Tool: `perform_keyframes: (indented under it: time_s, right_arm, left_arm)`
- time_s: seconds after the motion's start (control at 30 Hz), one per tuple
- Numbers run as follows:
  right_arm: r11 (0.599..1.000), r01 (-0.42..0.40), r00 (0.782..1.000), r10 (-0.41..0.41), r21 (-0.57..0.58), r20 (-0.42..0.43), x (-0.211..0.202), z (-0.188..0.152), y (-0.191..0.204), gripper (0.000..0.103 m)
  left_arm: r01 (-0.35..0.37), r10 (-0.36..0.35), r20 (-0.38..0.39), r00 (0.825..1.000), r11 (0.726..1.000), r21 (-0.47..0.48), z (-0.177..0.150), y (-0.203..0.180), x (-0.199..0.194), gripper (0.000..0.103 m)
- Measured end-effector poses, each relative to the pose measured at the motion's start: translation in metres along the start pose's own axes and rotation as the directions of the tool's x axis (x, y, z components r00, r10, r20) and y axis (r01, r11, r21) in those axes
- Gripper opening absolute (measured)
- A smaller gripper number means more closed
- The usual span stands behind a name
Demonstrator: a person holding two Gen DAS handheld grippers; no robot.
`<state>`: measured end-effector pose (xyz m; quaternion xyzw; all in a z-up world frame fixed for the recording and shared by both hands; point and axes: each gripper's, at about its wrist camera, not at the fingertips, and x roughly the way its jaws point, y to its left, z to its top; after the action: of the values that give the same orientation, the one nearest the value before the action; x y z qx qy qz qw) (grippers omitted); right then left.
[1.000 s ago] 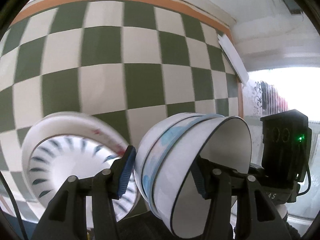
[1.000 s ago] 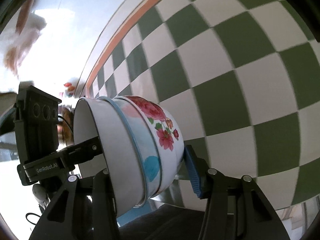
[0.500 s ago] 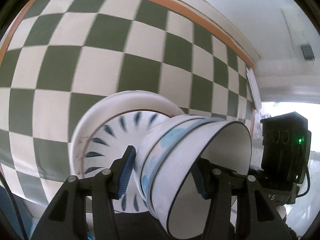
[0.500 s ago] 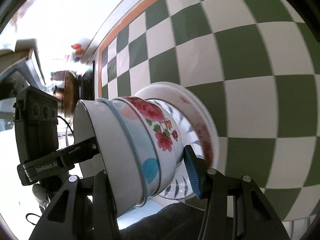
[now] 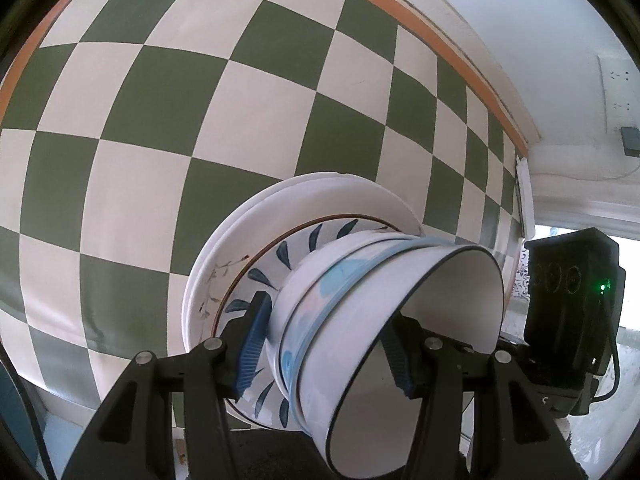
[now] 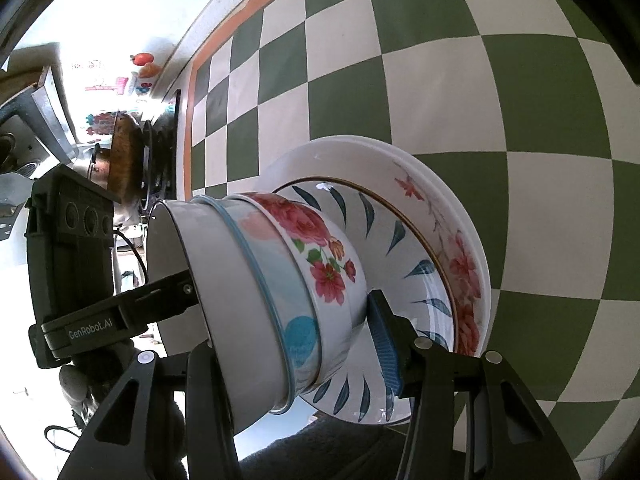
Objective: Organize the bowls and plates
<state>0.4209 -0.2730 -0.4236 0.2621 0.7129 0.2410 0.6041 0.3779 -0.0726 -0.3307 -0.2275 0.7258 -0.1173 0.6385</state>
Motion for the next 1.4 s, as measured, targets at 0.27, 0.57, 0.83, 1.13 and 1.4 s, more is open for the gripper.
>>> perform_keyframes:
  time_s: [0.27,0.57,0.83,1.13,1.4]
  right_arm:
    - [1.0,0.012,1.0,-0.012,0.009,-0.002,0.01,0.006,0.004,0.051]
    - [0.999,0.029,1.0,-0.029,0.017,-0.01,0.009,0.007,0.005,0.051]
    - [0.998,0.056,0.998,-0.056,0.008,0.0,0.003,0.004,0.011,0.051]
    - [0.991,0.123,0.99,-0.12,-0.049,0.068,-0.028,-0.012,0.032,0.051]
    - [0.959,0.254,0.959,-0.232,-0.129,0.166,-0.066,-0.039,0.067,0.051]
  left_arm:
    - [-0.01,0.01,-0.001,1.0,1.0,0.003,0.002,0.0,0.003,0.05]
    - [-0.014,0.014,-0.004,1.0,1.0,0.014,0.003,0.0,0.002,0.05]
    - [-0.068,0.067,0.027,0.997,0.996,0.049,-0.002,-0.007,-0.001,0.05]
    - [-0.167,0.16,0.108,0.981,0.984,0.055,-0.022,-0.016,-0.031,0.05]
    - [-0.249,0.227,0.218,0.949,0.965,0.077,-0.048,-0.03,-0.066,0.061]
